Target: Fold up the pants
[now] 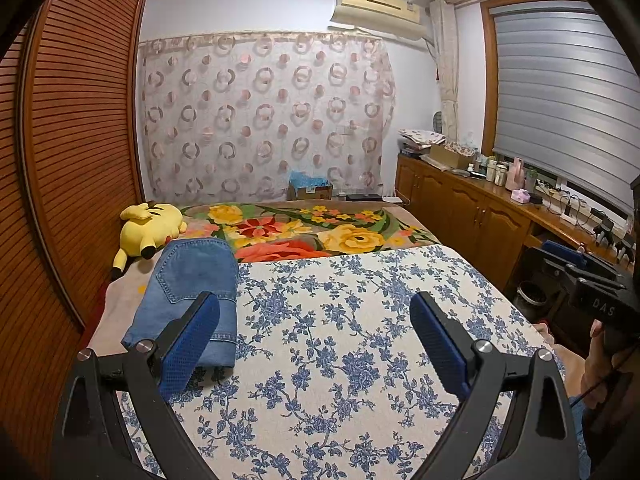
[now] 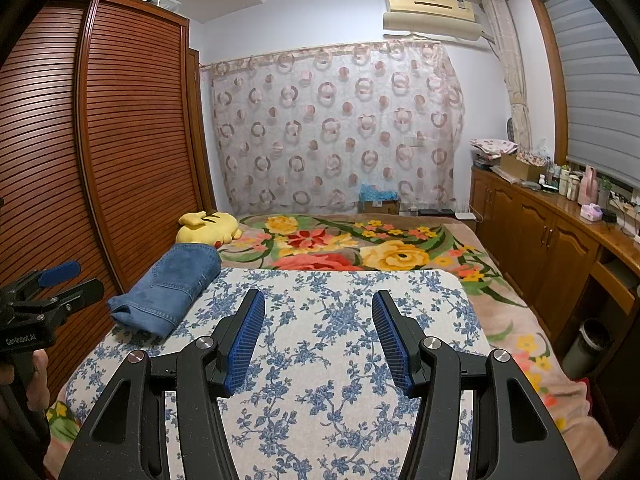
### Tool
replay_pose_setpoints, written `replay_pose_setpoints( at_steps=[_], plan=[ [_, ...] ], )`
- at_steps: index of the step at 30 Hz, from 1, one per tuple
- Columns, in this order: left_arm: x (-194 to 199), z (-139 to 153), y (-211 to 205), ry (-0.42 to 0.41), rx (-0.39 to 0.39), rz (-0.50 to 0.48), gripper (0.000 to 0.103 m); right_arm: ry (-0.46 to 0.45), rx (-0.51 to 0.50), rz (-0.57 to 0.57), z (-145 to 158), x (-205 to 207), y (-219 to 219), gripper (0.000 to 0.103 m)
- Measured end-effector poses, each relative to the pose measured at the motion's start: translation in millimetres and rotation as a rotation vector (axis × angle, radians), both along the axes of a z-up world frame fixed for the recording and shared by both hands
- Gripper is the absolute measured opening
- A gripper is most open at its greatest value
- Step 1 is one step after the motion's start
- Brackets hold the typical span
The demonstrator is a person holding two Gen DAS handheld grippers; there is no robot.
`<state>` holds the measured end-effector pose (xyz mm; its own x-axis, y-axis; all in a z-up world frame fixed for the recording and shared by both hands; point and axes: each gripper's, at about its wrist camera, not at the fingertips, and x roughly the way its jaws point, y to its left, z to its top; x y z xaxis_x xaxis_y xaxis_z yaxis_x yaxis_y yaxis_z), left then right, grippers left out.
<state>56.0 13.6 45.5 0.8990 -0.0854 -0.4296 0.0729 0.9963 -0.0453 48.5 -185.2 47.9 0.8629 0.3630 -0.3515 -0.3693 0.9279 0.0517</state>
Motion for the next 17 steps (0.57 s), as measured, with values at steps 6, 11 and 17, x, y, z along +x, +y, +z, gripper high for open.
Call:
replay_pose_setpoints(
  at_steps=[6,11,17],
  plan=[
    [-0.2,-0.3,0.2,0.000,0.000,-0.001,0.096,0.000,0.001,-0.001,-0.2,0.0,0.3,0.058],
    [-0.7,-0.6,0.2,0.000,0.000,-0.001,0.096,0.000,0.001,0.000,0.4,0.5,0.7,0.058],
    [-0.7,-0.9,0.0,0.000,0.000,-0.001,0.096,0.000,0.002,-0.001,0.3,0.3,1.5,0.058]
  ],
)
